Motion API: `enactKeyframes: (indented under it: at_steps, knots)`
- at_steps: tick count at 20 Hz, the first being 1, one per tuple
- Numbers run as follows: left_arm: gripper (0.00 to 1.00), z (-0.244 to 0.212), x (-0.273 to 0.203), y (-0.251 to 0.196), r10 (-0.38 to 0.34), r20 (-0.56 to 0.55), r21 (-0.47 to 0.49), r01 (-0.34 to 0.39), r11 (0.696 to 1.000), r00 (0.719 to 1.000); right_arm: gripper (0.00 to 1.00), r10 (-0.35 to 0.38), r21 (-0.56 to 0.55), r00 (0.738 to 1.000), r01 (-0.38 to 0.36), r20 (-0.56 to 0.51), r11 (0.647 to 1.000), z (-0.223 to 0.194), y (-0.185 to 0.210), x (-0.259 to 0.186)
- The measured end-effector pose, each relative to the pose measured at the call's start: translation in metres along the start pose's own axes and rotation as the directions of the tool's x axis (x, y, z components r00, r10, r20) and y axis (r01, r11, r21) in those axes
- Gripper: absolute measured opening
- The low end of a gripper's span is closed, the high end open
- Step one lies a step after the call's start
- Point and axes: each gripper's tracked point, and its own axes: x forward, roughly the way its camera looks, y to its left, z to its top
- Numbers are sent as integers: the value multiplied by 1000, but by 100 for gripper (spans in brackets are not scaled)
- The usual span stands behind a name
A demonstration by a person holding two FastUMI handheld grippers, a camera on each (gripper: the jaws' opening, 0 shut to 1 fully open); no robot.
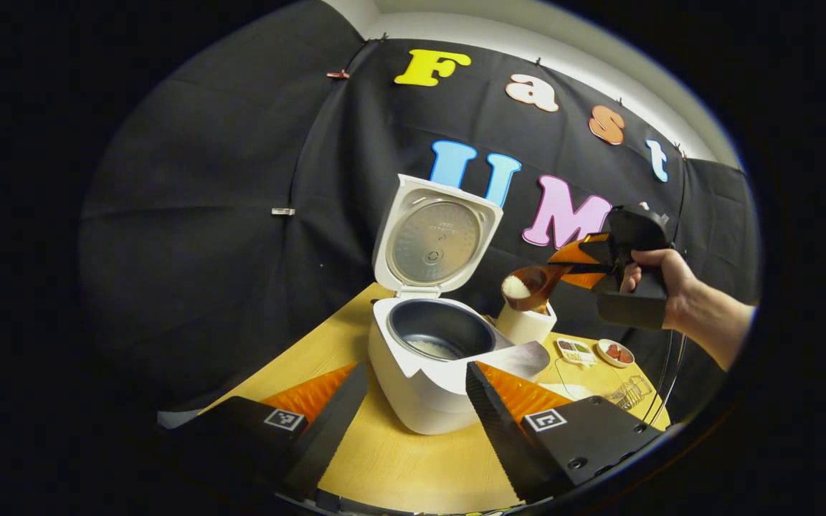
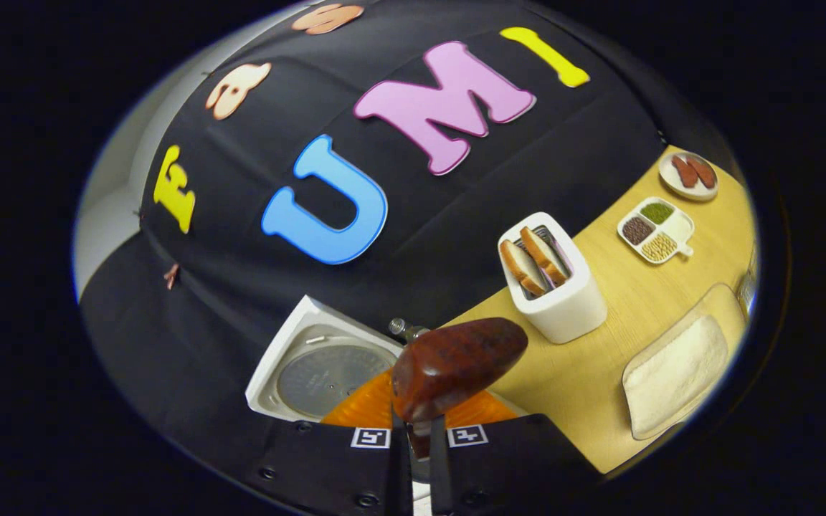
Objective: Close the left gripper, press the button to open the rice cooker; take a wooden spoon from the chopstick holder with the right hand, scoop a spoonful of rice and pour it into the rice cooker, then put the wooden spoon back into the chopstick holder.
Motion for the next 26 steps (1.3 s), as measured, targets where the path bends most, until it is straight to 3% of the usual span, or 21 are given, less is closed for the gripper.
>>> enactKeyframes:
  at_steps: [4,10,14,18,22,24,26]
  knots:
    - [96,-3,0,20,32,-3,-21,-32,999,999,14,20,-219,1000,-24,-24,976,-31,15,22]
    - [96,-13,1,33,44,-18,36,-44,998,999,14,69,-539,997,-77,-36,839,-66,33,42]
    - [96,-22,4,31,39,-44,-2,-39,999,998,14,124,-615,990,-136,-62,776,-75,48,50]
    - [96,-26,-1,26,39,-42,-35,-41,999,998,14,201,-720,976,-200,-85,664,-87,65,48]
    - [96,-26,-6,9,17,-20,-21,-18,1000,1000,14,242,-765,964,-238,-111,598,-100,75,46]
    - [96,-26,-6,2,9,-14,11,-9,1000,1000,14,257,-778,958,-254,-123,574,-102,77,40]
    - [96,-26,-7,-5,1,-10,27,0,1000,1000,14,258,-769,958,-260,-128,584,-100,77,34]
